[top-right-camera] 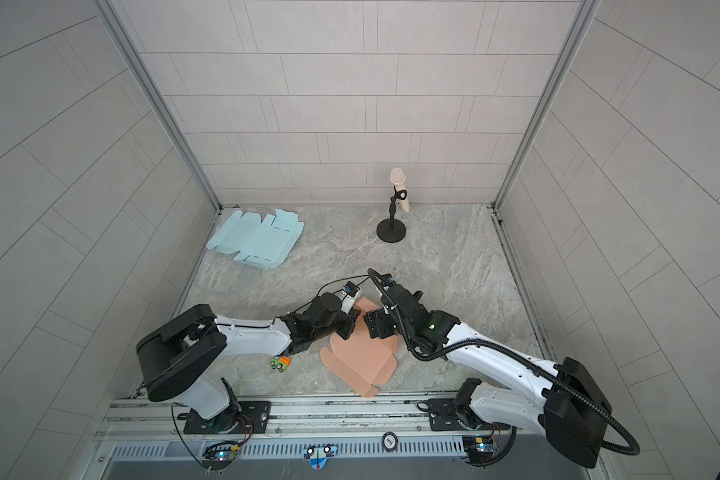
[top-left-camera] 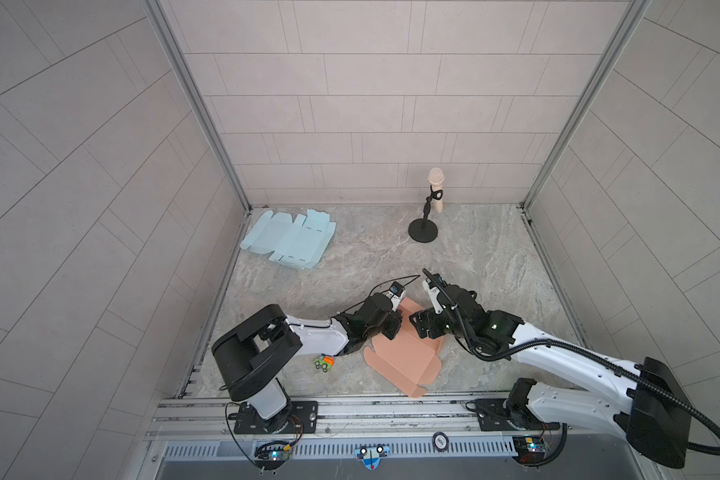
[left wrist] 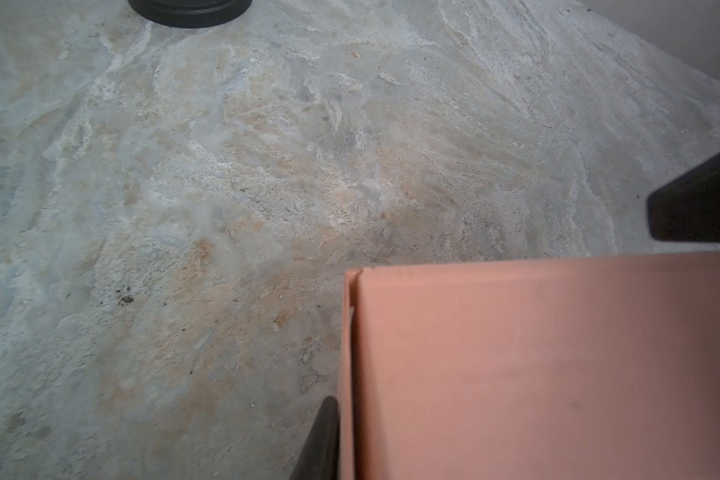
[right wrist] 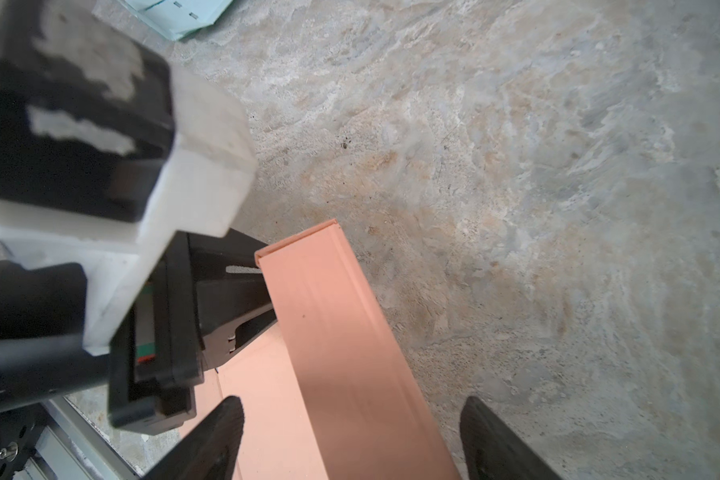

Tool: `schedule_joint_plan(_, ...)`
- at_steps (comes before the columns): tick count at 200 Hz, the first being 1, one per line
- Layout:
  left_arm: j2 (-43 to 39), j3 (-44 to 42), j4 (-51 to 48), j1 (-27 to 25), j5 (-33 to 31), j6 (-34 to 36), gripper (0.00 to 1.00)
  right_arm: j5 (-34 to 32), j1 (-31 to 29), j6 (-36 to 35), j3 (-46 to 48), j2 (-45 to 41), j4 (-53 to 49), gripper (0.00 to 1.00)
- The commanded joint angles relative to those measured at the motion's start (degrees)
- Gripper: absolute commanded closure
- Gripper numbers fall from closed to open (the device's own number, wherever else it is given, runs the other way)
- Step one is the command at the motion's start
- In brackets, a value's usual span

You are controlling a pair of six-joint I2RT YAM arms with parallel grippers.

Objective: Fold the paper box

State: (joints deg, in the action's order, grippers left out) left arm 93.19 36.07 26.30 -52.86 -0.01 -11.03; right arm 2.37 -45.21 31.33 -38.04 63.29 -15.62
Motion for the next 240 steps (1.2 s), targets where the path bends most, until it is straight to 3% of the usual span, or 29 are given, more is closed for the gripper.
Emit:
schedule_joint_plan(1, 0.68, 0.72, 1.20, -0.16, -0.93, -0.11, 0.81, -0.63, 0.11, -0.52, -0.44, 1.57, -0.81, 0.16)
schedule_joint_plan(62, 0.63, 0.25, 1.93, -0.20, -2.26, -0.22, 0.80, -2.55, 0.12, -1.68, -1.94, 3.57, -2.67, 0.24)
schedule_joint_plan(105, 3.60, 2.11, 4.86, 0.21, -2.85, 0.05, 0.83, 1.77, 0.12, -0.59, -1.52, 5.01, -0.27, 0.32)
schedule_joint_plan(162, 6.19, 3.11, 8.12, 0.40, -2.25, -0.13, 0.86, 6.13, 0.12, 3.71, 2.25, 3.52, 5.38, 0.35)
schedule_joint_plan(240, 7.53, 2.18, 12.19, 0.51, -4.44, -4.07, 0.82, 7.38, 0.78, 6.38, 6.30, 2.38, 8.34, 0.39)
